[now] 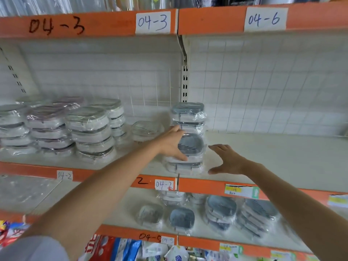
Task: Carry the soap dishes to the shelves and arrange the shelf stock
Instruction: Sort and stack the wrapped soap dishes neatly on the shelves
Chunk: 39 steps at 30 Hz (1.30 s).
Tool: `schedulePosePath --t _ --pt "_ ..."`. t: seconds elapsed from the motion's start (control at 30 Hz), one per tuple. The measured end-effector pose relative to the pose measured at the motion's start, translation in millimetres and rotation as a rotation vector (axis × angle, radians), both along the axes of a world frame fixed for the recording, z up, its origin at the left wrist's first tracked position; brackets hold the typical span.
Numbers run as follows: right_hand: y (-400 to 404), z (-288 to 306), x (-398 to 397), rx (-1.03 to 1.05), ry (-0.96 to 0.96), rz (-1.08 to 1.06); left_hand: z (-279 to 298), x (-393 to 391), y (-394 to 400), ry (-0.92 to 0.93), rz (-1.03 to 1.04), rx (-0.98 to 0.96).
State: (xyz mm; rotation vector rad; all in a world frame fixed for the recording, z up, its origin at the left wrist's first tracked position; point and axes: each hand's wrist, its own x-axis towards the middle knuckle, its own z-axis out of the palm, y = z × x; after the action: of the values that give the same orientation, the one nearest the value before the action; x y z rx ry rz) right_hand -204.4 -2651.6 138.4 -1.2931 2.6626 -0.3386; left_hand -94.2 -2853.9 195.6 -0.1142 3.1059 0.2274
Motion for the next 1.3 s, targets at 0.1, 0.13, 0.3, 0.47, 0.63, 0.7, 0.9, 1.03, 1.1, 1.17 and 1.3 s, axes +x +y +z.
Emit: schedulePosePath --t 0.1,0.13,0.3,0.47,0.63,0.7,0.9,1.03,1.1,1.17,1.3 --pt "20.2 -1.0 -3.7 0.025 0.008 -0.049 -6.9 -14.6 10.4 -0.041 -0.043 -0.067" --pt "24.5 -1.7 -3.9 0.031 0.010 -0.060 -9.0 -17.1 12.2 -0.050 -0.051 -0.095" --pt "29.7 -3.4 2.3 0.050 0.020 -0.075 -11.2 -15.6 11.5 -0.018 -0.068 -0.210" --pt "24.4 -0.3 18.5 0.071 0.100 -0.081 -12.4 -0.4 17.2 0.140 -0.126 -0.316" --pt "23.0 2.9 46.9 0.103 0.291 -0.112 -16.8 27.6 33.8 0.233 -0.302 -0.327" --pt "21.8 2.6 62.8 0.063 0.336 -0.113 -23.3 40.1 43.4 0.199 -0.332 -0.270" --pt "35.7 -28.5 121.7 0.074 0.309 -0.078 -74.0 75.3 65.4 0.048 -0.373 -0.243" --pt "54.7 -71.7 145.8 0.146 0.257 -0.068 -133.7 89.5 66.5 -0.049 -0.368 -0.182" --pt "60.2 -98.2 150.5 0.168 0.221 -0.099 -165.1 92.9 60.9 -0.114 -0.307 -0.143" --pt "63.6 -128.1 151.6 0.198 0.161 -0.133 -197.6 93.9 51.6 -0.197 -0.239 -0.117" --pt "63.3 -184.0 141.0 0.214 0.125 -0.173 -258.2 83.5 36.0 -0.243 -0.164 -0.081"
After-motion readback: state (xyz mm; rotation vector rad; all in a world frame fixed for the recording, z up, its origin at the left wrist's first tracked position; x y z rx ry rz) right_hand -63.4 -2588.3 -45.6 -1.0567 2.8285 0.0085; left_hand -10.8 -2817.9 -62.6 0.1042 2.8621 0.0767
